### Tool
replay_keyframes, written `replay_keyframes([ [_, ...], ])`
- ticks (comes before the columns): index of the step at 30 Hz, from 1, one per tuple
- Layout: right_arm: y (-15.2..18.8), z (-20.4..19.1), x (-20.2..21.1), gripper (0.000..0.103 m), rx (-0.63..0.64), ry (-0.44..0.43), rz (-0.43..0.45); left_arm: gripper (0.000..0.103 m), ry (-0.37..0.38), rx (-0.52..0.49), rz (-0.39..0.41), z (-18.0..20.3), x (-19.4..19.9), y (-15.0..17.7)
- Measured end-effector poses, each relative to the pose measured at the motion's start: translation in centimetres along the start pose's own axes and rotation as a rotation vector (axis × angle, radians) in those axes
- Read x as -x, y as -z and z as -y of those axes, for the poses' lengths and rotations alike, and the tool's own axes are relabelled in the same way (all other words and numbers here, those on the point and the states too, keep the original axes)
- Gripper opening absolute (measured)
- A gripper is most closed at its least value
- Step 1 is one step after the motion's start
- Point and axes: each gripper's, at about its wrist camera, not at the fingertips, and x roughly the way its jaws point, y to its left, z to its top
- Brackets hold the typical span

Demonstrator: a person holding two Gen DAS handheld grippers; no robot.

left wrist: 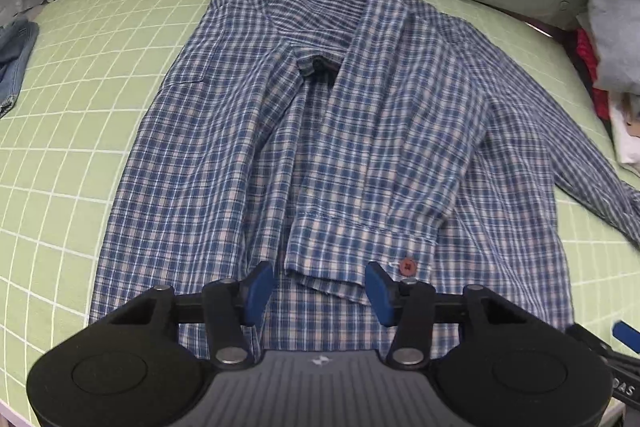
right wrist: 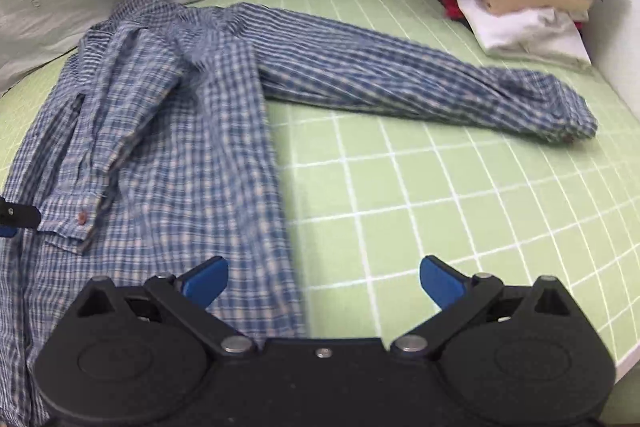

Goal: Fold clothes

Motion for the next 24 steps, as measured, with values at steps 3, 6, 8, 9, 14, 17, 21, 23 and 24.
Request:
replay_keyframes([
  [3,0.9,1.0,-0.5,0.103,0.007,0.001,-0.033,0.043,0.002,0.002,-0.007,-0.3,-1.2,-0.2],
  [6,1.9,1.7,-0.6,0.103,0.016,0.002,-0.055,0.036,0.026,0.005,-0.011,-0.8,-2.0,-0.5],
  [8,2.4,1.8,-0.7,0.103,0.025,0.01,-0.058,0.032,0.04,0.003,-0.01,-1.0,-2.5,-0.7],
  [9,2.7,1.9,-0.7,0.103,0.03,0.014,-0.06,0.032,0.04,-0.001,-0.011,-1.0,-2.7,-0.8],
  [14,3.0,1.7,-0.4,0.103,0.018,0.02,-0.055,0.012,0.038,-0.032,-0.013,-0.5,-2.8,-1.1],
  [17,3.1,1.4,-0.3,0.103,0.008,0.026,-0.055,0.001,0.04,-0.078,0.008,0.0,-1.9,-1.0],
  [21,2.8,1.1,-0.4,0.103,-0.005,0.036,-0.06,0.001,0.102,-0.075,0.05,-0.6,0.5,-0.7],
  [23,2.6,0.8,-0.4,0.103,-0.012,0.045,-0.062,0.001,0.145,-0.044,0.062,-1.3,1.9,-0.5],
  [24,2.5,0.7,-0.4,0.103,-0.017,0.047,-0.058,0.001,0.167,-0.027,0.066,-1.8,2.5,-0.4],
])
